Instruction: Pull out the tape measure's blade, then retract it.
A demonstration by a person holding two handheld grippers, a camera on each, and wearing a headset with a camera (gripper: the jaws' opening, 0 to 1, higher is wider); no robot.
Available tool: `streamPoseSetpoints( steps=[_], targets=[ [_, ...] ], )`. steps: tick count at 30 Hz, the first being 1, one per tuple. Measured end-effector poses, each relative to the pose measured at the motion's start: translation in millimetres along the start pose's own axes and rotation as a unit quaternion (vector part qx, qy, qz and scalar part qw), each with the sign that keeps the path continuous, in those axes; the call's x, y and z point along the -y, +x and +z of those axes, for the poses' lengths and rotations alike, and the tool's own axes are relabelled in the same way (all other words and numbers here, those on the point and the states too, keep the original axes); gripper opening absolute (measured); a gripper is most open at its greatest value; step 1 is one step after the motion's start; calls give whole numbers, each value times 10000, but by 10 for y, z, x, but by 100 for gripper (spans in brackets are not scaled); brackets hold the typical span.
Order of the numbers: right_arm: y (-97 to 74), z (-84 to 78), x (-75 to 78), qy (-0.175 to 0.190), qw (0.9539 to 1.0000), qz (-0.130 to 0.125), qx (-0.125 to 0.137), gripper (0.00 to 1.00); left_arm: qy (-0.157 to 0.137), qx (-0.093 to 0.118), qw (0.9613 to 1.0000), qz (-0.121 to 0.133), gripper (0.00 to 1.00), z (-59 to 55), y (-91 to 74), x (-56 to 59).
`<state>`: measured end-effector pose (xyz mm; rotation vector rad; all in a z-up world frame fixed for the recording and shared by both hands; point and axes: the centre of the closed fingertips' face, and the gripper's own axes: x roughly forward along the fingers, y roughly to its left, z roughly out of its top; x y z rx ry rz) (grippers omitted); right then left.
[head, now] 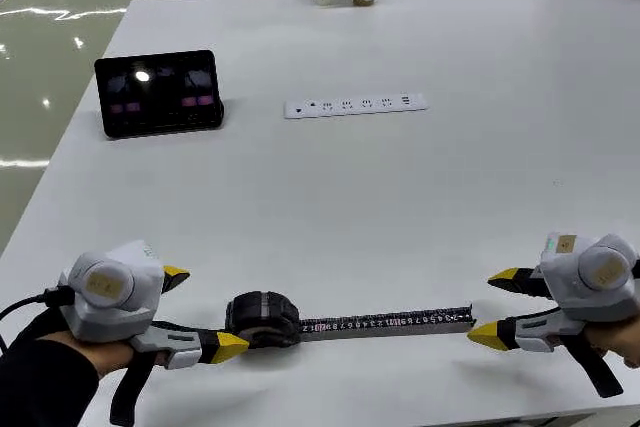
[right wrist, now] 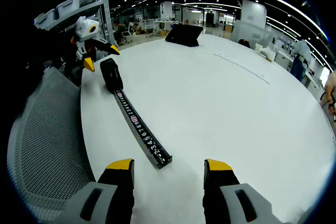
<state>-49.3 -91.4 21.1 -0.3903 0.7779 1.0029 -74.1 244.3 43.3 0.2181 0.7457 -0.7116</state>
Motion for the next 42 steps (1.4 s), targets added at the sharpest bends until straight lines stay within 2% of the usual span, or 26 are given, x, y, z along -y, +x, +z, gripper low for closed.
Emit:
streamPoseSetpoints(
  steps=[3, 5, 7, 10, 12, 19, 22, 25, 29, 34, 37, 42],
  targets=[
    [-49, 24, -1, 189, 9996, -42, 189, 53, -231, 103, 9997, 62, 83, -52, -42, -38],
    [-73, -2, -4, 272, 9994, -54, 215, 54, -441, 192, 9988, 96, 87, -85, -69, -55],
    [-92, -51, -5, 307, 9993, -65, 198, 55, -530, 215, 9982, 168, 90, -124, -103, -75],
    [-135, -105, -19, 308, 9993, -84, 183, 57, -549, 262, 9979, 222, 93, -152, -151, -77],
    [-159, -150, 4, 203, 9995, -184, 169, 59, -429, 275, 9985, 216, 94, -180, -193, -74],
    [-241, -253, -4, 126, 9996, -200, 159, 69, -488, 392, 9975, 312, 99, -272, -365, -176],
    [-289, -304, 1, 214, 9994, -222, 164, 75, -530, 347, 9974, 339, 99, -340, -418, -196],
    [-318, -349, 1, 210, 9994, -240, 167, 81, -493, 181, 9977, 422, 99, -434, -447, -212],
    [-352, -421, 24, 191, 9993, -281, 149, 86, -528, 233, 9975, 414, 99, -460, -474, -190],
    [-429, -467, 43, 425, 9985, -297, 201, 92, -514, 193, 9975, 441, 99, -495, -494, -187],
    [-503, -512, 73, 503, 9980, -320, 226, 99, -542, 263, 9972, 440, 99, -477, -541, -201],
    [-578, -527, 47, 417, 9984, -332, 189, 99, -399, 194, 9980, 442, 99, -499, -575, -199]
  ],
)
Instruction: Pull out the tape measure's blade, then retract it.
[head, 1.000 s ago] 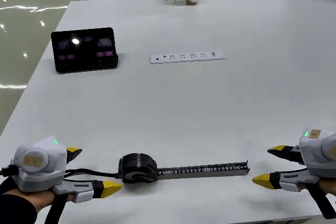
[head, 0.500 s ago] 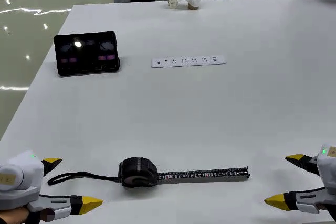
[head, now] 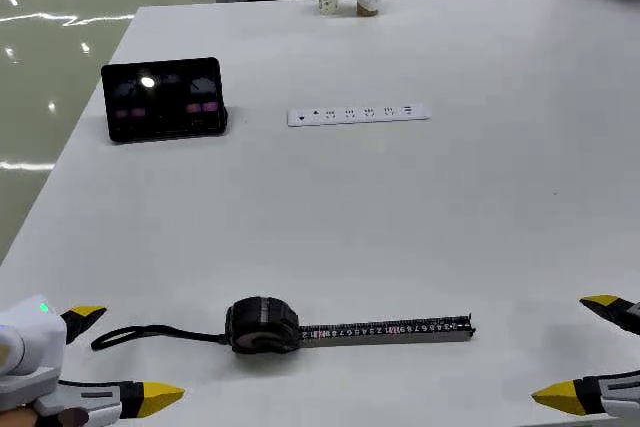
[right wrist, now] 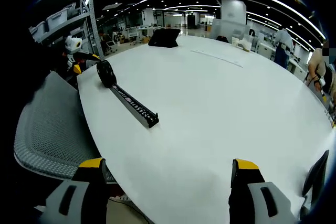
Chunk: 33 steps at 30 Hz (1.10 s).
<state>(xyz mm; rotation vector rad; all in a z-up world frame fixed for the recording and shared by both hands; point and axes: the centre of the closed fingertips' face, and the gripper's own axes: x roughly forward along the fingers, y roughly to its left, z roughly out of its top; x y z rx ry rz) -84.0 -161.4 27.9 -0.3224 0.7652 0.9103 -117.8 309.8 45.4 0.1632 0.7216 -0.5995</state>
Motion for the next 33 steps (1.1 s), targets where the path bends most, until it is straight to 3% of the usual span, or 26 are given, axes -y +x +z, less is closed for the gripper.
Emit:
streamPoseSetpoints(
  steps=[9, 22, 26, 30, 33],
  targets=[
    [20, 14, -10, -172, 9998, -22, -22, 99, -56, -57, 10000, 21, 99, -35, -18, -9],
    [0, 16, 11, -156, 9999, -11, -27, 99, -105, 25, 9999, 23, 99, 39, -35, 3],
    [17, 7, 2, -275, 9996, 2, -105, 99, -343, 5, 9993, -136, 99, 74, 20, 94],
    [61, -8, -37, -285, 9993, 111, -197, 99, -299, 92, 9994, -138, 99, 174, 72, 162],
    [85, 20, -77, -338, 9991, 170, -211, 99, -261, 111, 9993, -259, 99, 259, 122, 276]
  ],
)
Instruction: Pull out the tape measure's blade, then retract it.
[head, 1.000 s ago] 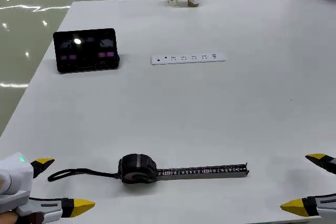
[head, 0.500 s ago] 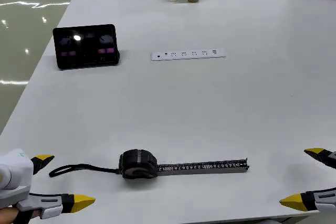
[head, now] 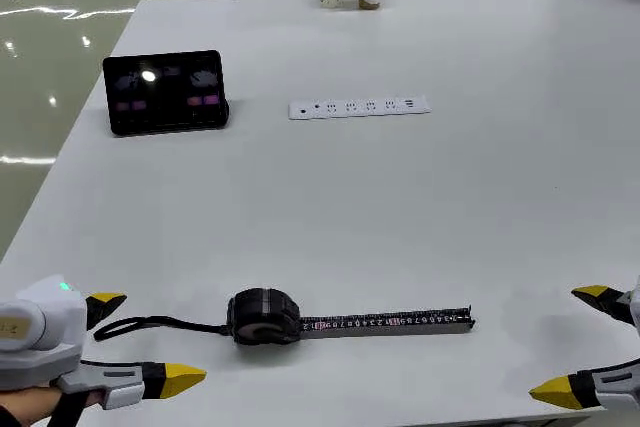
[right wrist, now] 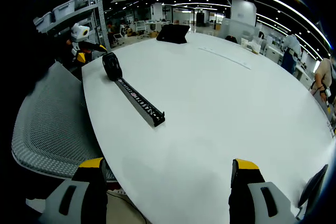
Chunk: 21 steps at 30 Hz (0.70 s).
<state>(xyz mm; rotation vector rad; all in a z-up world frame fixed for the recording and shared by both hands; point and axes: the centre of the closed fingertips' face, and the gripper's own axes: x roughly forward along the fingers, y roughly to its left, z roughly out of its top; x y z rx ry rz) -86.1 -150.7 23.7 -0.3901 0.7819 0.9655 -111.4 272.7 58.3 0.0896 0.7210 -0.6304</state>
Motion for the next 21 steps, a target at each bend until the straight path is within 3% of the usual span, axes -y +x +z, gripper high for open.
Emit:
streamPoseSetpoints(
  steps=[3, 8, 11, 15, 18, 21],
  targets=[
    [17, -16, 1, -2, 9998, 3, -174, 99, 50, 45, 10000, -60, 99, 77, 36, 82],
    [10, 32, 33, 40, 9998, -8, -198, 99, 190, 69, 9997, -103, 99, 198, 77, 184],
    [0, 112, 31, 175, 9998, 15, -41, 99, 235, -38, 9997, -88, 99, 202, 136, 214],
    [8, 126, 14, 67, 10000, 13, -51, 99, 453, -268, 9986, -103, 99, 165, 210, 292],
    [14, 224, -18, -145, 9997, 45, 177, 99, 421, -215, 9986, -253, 99, 235, 272, 410],
    [41, 258, -19, -221, 9997, 35, 92, 99, 376, -211, 9984, -363, 99, 316, 375, 539]
  ],
)
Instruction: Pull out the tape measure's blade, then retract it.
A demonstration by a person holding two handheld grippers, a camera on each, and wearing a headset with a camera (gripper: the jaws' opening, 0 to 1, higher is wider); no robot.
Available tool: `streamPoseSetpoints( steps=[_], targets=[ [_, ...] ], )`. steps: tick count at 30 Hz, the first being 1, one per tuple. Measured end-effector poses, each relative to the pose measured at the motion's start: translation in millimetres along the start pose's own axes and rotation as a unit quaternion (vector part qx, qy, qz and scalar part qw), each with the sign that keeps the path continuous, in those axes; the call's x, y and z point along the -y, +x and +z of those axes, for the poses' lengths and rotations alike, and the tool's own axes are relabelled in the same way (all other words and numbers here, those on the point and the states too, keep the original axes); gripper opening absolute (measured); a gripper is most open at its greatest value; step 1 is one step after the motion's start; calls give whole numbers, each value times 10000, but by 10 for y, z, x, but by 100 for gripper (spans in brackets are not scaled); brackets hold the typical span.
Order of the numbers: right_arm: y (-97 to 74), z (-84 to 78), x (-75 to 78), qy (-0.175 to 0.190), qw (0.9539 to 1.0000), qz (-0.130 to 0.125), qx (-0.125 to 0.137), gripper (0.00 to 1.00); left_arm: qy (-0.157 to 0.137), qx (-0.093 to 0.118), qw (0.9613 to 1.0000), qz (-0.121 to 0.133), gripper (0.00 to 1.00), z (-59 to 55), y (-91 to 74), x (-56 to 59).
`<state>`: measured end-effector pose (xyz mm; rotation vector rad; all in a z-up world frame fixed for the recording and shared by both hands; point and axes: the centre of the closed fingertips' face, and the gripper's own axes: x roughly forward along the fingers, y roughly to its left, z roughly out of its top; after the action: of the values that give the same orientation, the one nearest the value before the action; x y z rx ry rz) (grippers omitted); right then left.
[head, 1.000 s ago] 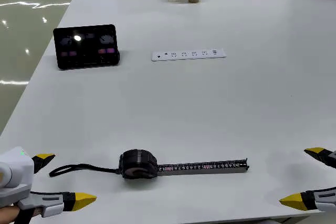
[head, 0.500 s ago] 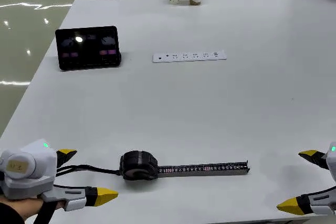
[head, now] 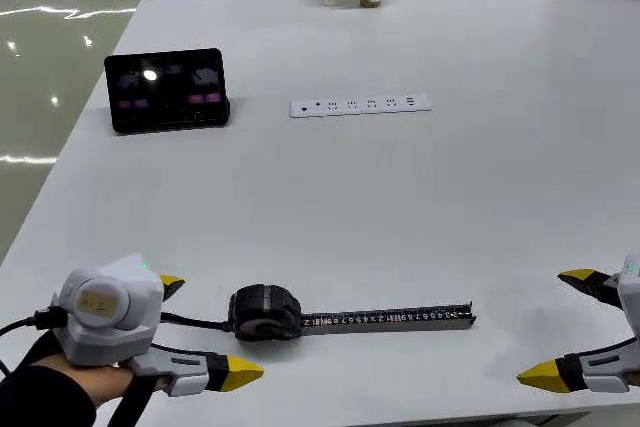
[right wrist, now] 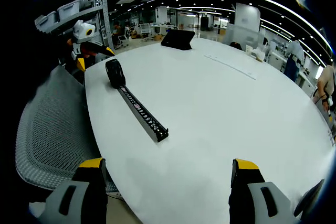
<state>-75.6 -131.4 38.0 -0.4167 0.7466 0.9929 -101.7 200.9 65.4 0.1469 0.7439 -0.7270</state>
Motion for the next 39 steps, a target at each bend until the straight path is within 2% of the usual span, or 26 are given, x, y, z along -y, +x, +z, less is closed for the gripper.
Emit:
streamPoseSetpoints(
  steps=[3, 5, 7, 9, 13, 14, 16, 18, 19, 22, 23, 24, 25, 26, 28, 30, 31, 33, 34, 36, 39],
  targets=[
    [34, 11, 22, -178, 9998, -11, -110, 99, 89, -25, 9999, -48, 99, 120, 108, 115],
    [54, 12, 29, -242, 9996, 20, -171, 99, 284, -61, 9995, -158, 99, 206, 183, 210],
    [64, 24, 28, -359, 9991, 59, -196, 99, 411, -135, 9990, -146, 99, 281, 245, 260],
    [73, 37, 31, -398, 9989, 102, -230, 99, 461, -88, 9987, -202, 99, 378, 288, 316],
    [100, 42, 39, -453, 9984, 179, -298, 99, 486, -75, 9986, -192, 99, 478, 347, 357],
    [115, 42, 35, -486, 9981, 223, -318, 99, 455, -124, 9988, -125, 99, 486, 369, 345],
    [140, 47, 33, -584, 9973, 257, -366, 99, 281, -288, 9990, 204, 99, 454, 389, 241],
    [163, 72, 29, -591, 9971, 293, -377, 99, 29, -339, 9985, 425, 99, 451, 391, 170],
    [180, 102, 23, -580, 9971, 326, -368, 99, -169, -436, 9968, 654, 99, 430, 375, 95],
    [219, 189, -51, -563, 9964, 545, -310, 99, -514, -609, 9915, 1028, 99, 371, 346, -33],
    [228, 211, -69, -640, 9957, 598, -295, 99, -651, -567, 9907, 1051, 99, 376, 345, -44],
    [246, 238, -79, -736, 9948, 633, -298, 99, -993, -458, 9886, 1033, 99, 397, 345, -26],
    [259, 245, -84, -744, 9945, 656, -334, 99, -1130, -415, 9874, 1025, 99, 404, 339, -25],
    [278, 256, -92, -753, 9938, 705, -403, 99, -1236, -378, 9854, 1109, 99, 401, 340, -60],
    [298, 279, -104, -852, 9923, 772, -468, 99, -1204, -404, 9843, 1223, 99, 376, 339, -89],
    [324, 345, -84, -1083, 9898, 804, -451, 99, -1646, -294, 9782, 1232, 99, 382, 355, -53],
    [349, 374, -66, -1137, 9892, 813, -450, 99, -1717, -255, 9779, 1167, 99, 400, 369, -11],
    [379, 413, -44, -1201, 9882, 813, -486, 99, -1612, -208, 9784, 1279, 99, 411, 380, -16],
    [400, 444, -31, -1282, 9871, 819, -504, 99, -1685, -159, 9771, 1292, 99, 419, 397, 12],
    [428, 488, -20, -1451, 9843, 844, -537, 99, -1978, -80, 9718, 1279, 99, 430, 423, 110],
    [457, 528, -7, -1663, 9805, 873, -582, 99, -1855, 14, 9725, 1406, 99, 446, 459, 185]
  ],
)
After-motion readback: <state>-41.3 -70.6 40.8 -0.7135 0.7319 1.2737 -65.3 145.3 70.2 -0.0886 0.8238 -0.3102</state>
